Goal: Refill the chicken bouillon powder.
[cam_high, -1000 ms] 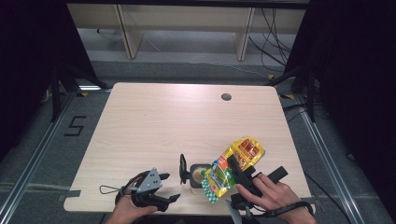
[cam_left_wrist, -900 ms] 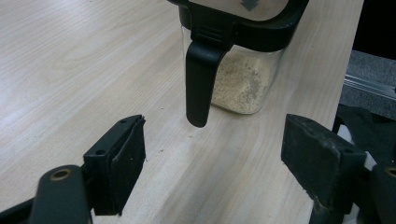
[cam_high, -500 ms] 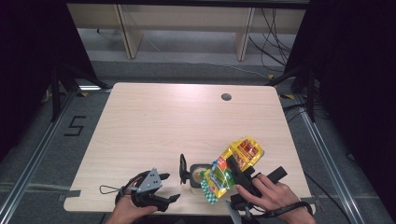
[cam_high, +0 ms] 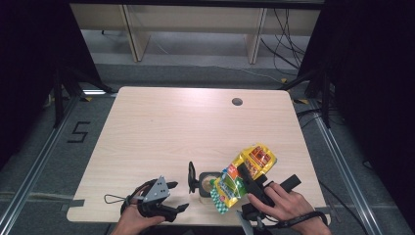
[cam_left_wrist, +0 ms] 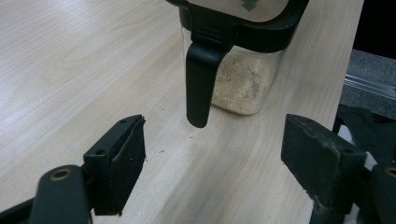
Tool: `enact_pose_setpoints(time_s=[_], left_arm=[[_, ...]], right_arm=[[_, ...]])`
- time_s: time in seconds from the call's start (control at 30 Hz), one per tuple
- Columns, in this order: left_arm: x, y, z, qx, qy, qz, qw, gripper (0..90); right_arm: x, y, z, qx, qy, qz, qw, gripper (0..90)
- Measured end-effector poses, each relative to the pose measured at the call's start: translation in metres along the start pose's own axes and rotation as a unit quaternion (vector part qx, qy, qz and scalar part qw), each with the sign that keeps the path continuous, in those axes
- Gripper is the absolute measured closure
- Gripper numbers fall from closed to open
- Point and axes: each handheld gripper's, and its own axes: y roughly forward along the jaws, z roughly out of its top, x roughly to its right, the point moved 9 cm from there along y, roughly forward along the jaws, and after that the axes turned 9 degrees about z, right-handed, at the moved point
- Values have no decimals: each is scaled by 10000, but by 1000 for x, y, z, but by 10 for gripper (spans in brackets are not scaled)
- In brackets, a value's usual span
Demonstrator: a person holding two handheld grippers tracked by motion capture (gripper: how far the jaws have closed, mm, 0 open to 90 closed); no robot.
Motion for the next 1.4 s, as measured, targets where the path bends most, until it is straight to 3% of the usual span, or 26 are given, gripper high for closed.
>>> enact_pose_setpoints(time_s=[0.07, 0.13, 0.47, 0.5, 0.53, 0.6, 0.67, 0.73, 0.77, 0.8, 0.83, 0.87, 1.03, 1.17, 1.33, 1.4], left_arm=[[0, 0, 0, -2, 7, -1, 10000, 215], [0, 0, 0, 2, -1, 2, 10000, 215], [0, 0, 1, 26, 35, -17, 10000, 215], [-1, 0, 1, 35, 81, -24, 10000, 215], [0, 0, 1, 20, 9, -14, 10000, 215], [-1, 0, 1, 19, 109, -12, 9999, 215], [-1, -1, 1, 20, 83, -36, 10000, 215], [-1, -1, 1, 18, 81, -34, 10000, 215], [-1, -1, 1, 21, 83, -34, 10000, 215], [-1, -1, 1, 15, 86, -58, 9999, 215], [-1, -1, 1, 20, 83, -35, 10000, 215], [-1, -1, 1, 20, 83, -34, 10000, 215], [-1, -1, 1, -14, 103, -25, 9999, 215], [0, -1, 1, 17, 85, -60, 9999, 215], [-1, -1, 0, -39, 105, -25, 9999, 215], [-1, -1, 0, -40, 113, -49, 9999, 215]], right_arm=[[0, -1, 0, -30, -30, 66, 10000, 457], [2, -1, 0, -40, -107, -45, 9999, 457], [0, 0, -1, -12, -16, 46, 10000, 457], [1, 0, 0, 11, -97, 26, 9999, 457], [1, -1, -1, -10, -15, -73, 10000, 457], [0, 0, -1, -4, -8, 45, 10000, 457], [2, -1, -1, -23, -36, -100, 9999, 457], [2, -1, -1, -27, -20, -98, 9999, 457], [1, -1, 0, 4, -22, 20, 10000, 457], [2, -2, -1, -25, -21, -95, 9999, 457], [2, -1, 0, 17, -112, -2, 9999, 458], [0, -1, 0, 11, -18, 24, 10000, 458], [2, -1, 1, 31, -102, 1, 9999, 458], [0, 0, 1, 39, -20, 40, 10000, 458], [4, -2, 1, 33, -88, -130, 9999, 458], [3, -2, 1, 30, -76, 12, 10000, 458]])
